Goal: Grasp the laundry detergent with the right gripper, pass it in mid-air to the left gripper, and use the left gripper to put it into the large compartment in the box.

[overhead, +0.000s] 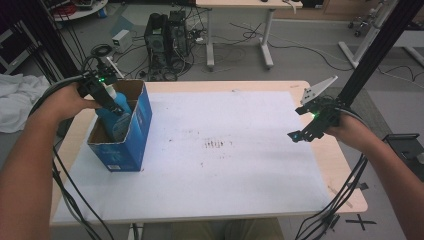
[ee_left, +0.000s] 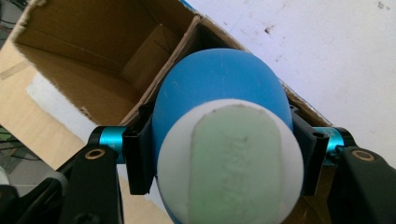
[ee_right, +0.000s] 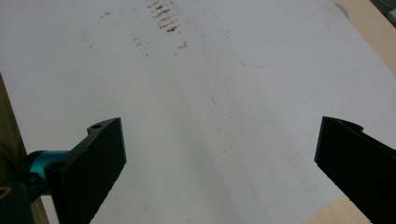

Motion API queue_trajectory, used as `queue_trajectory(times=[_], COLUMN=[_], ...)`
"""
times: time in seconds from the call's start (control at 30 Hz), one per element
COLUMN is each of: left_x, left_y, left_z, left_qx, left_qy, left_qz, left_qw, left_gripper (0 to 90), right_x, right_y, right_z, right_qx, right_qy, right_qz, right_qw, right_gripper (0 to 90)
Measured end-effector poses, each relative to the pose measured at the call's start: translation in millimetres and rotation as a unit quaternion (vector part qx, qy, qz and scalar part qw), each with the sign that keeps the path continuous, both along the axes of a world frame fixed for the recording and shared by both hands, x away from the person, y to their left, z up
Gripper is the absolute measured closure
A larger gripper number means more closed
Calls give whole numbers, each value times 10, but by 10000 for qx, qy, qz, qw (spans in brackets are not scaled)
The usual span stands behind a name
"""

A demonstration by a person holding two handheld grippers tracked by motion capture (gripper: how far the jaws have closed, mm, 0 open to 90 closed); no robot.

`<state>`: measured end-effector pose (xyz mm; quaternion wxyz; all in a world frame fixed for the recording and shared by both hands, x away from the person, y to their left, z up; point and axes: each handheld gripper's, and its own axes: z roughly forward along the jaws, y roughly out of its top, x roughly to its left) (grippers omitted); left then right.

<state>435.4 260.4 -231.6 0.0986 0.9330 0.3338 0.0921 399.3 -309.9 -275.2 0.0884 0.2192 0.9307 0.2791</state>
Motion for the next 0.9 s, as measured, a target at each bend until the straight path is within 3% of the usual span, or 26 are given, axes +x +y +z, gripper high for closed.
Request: queue_trajectory(times=[0.07, 0.1, 0.13, 0.27, 0.33, 0.37, 0.4, 0.43, 0.5, 0.53, 0.57, 0.63, 0.67, 0.7, 0.83, 0.87, 0.9], left_x=[10, 27, 13, 20, 42, 33, 45, 33, 53, 45, 56, 43, 48, 69, 59, 80, 77], left_y=[4, 20, 7, 5, 10, -2, 4, -11, 6, -5, 0, -22, -24, -16, -53, -43, -47], left_z=[-50, -55, -94, -167, -179, -212, -213, -247, -257, -284, -283, -338, -350, -342, -417, -407, -426], left_qx=[25, 150, -1, 14, 164, 71, 141, -19, 165, 87, 196, 133, 170, 336, 286, 424, 390], left_qy=[35, 93, 33, 43, 158, 106, 152, 101, 184, 159, 228, 202, 235, 331, 322, 397, 403], left_qz=[-20, -160, -21, -146, -321, -239, -328, -156, -338, -273, -370, -300, -334, -491, -402, -546, -499], left_qw=[10000, 9997, 10000, 9999, 9992, 9996, 9992, 9998, 9991, 9995, 9989, 9993, 9990, 9977, 9983, 9968, 9972], left_gripper=[381, 381, 381, 381, 381, 381, 381, 381, 381, 381, 381, 381, 381, 381, 381, 380, 381], right_x=[0, 2, 1, -12, -9, -10, -14, -14, -14, -16, -20, -20, -23, -23, -37, -43, -41], right_y=[5, 11, 14, 30, 38, 43, 48, 49, 56, 60, 63, 66, 71, 74, 82, 83, 83], right_z=[-3, -6, -7, -19, -27, -33, -32, -33, -35, -34, -31, -35, -38, -42, -56, -56, -57], right_qx=[24, 7, 0, -24, -32, -8, -27, -28, -31, -30, -40, -15, -19, -15, -28, -41, -35], right_qy=[-12, -59, -50, -14, -30, -27, -22, -32, -43, -39, 8, -35, -38, -40, -10, 10, -4], right_qz=[-14, -8, -9, -51, 0, 1, -21, -18, -3, -4, -9, 16, 9, 19, 31, 7, 21], right_qw=[10000, 10000, 10000, 10000, 10000, 10000, 10000, 10000, 10000, 10000, 10000, 10000, 10000, 10000, 10000, 10000, 10000], right_gripper=[11, 11, 11, 11, 11, 11, 11, 11, 11, 11, 11, 11, 11, 11, 11, 11, 11])
